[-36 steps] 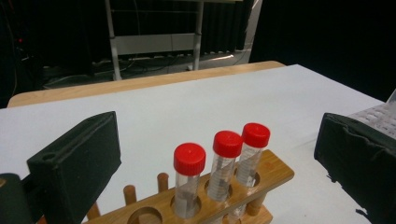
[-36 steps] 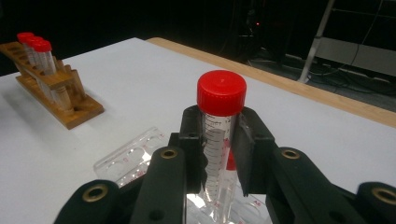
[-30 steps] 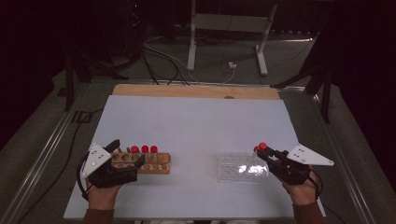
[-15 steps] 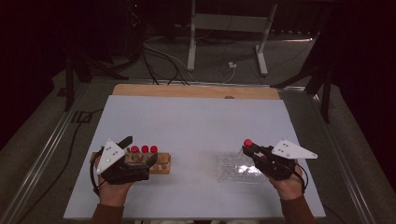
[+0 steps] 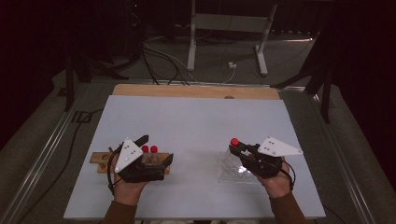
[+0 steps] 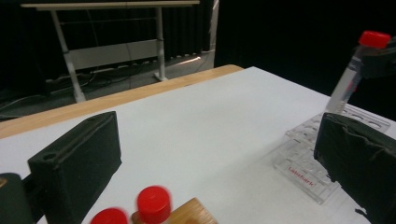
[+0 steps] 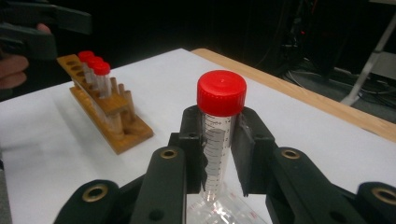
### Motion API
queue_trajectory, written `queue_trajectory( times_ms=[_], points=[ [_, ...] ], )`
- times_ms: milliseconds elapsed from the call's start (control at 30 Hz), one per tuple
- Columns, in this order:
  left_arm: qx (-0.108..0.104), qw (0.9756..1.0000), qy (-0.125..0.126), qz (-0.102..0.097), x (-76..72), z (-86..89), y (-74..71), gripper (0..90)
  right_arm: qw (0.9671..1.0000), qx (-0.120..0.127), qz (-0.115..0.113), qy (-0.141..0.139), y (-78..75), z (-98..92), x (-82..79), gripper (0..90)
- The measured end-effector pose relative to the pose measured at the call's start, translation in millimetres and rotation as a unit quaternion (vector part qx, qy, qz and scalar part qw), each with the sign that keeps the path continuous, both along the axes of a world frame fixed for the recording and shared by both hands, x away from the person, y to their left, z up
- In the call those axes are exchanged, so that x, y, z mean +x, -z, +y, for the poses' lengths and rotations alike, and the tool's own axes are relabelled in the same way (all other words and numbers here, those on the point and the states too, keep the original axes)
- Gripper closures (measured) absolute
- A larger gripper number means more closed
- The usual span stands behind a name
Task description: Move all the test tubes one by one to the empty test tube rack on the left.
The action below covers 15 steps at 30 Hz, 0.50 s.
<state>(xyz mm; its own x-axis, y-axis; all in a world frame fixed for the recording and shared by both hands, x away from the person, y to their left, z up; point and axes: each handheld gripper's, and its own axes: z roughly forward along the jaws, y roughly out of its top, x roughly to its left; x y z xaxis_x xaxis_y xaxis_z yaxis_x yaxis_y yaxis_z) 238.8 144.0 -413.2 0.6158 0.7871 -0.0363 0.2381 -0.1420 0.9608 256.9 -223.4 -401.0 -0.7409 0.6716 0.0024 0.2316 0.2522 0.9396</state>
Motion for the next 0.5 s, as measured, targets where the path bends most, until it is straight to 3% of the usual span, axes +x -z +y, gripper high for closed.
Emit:
queue_trajectory(
  times_ms=[500],
  points=[
    [0.011,0.9991,0.040,0.008,2.4,-38.6,5.9,4.5,0.9996,0.002,0.001,-0.029,-5.5,25.3,0.0,74.4]
  ],
)
